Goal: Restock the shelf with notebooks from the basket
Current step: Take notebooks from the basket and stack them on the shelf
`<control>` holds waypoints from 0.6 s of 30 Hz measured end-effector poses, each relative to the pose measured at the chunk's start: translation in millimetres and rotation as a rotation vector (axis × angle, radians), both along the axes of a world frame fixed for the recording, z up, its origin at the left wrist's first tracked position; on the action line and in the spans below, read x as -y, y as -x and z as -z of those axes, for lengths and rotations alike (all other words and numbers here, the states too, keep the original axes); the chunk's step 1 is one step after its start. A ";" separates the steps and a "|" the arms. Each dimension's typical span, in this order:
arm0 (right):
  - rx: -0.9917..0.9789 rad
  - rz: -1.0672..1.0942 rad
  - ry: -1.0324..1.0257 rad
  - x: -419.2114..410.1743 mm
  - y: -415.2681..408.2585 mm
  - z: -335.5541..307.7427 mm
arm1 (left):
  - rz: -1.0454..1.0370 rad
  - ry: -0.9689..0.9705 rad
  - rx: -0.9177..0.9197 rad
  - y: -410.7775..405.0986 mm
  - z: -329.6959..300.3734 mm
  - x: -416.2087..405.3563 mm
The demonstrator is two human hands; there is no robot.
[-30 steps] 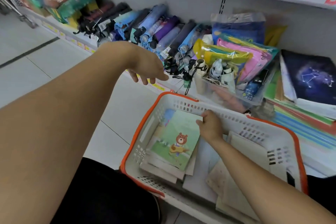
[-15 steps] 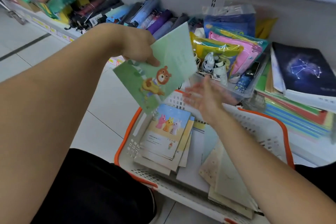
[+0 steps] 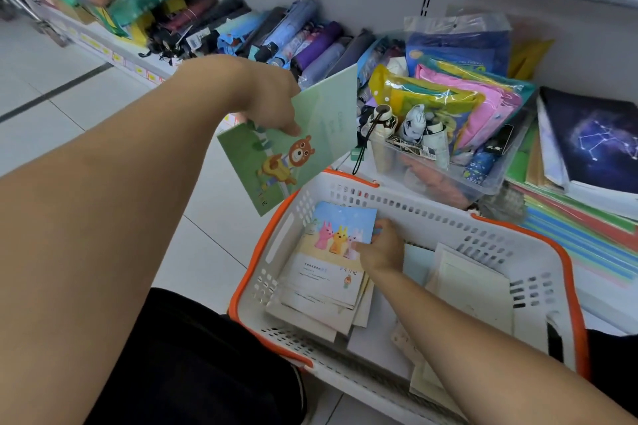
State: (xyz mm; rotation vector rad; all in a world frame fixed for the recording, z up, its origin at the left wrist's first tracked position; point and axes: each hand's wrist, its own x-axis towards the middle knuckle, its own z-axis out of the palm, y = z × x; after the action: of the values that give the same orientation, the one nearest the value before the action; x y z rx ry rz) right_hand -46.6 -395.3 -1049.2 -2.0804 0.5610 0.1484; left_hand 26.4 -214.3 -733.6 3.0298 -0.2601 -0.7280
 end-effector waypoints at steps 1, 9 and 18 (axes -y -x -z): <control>0.037 -0.007 0.040 3.2 1.1 0.7 | -0.006 -0.003 -0.003 -0.6 0.8 -0.2; 0.469 -0.069 -0.099 42.8 -6.4 -90.7 | -0.131 -0.012 0.096 -2.9 -0.8 -9.4; 0.466 0.190 -0.835 65.6 -60.9 -286.5 | -0.680 1.283 -0.111 6.6 -25.6 16.3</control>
State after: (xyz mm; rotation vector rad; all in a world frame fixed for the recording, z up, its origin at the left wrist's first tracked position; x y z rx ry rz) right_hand 14.4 -460.9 -762.7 -1.1826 0.3199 -0.1876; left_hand 19.8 -230.6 -708.0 1.6654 0.2338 -0.3900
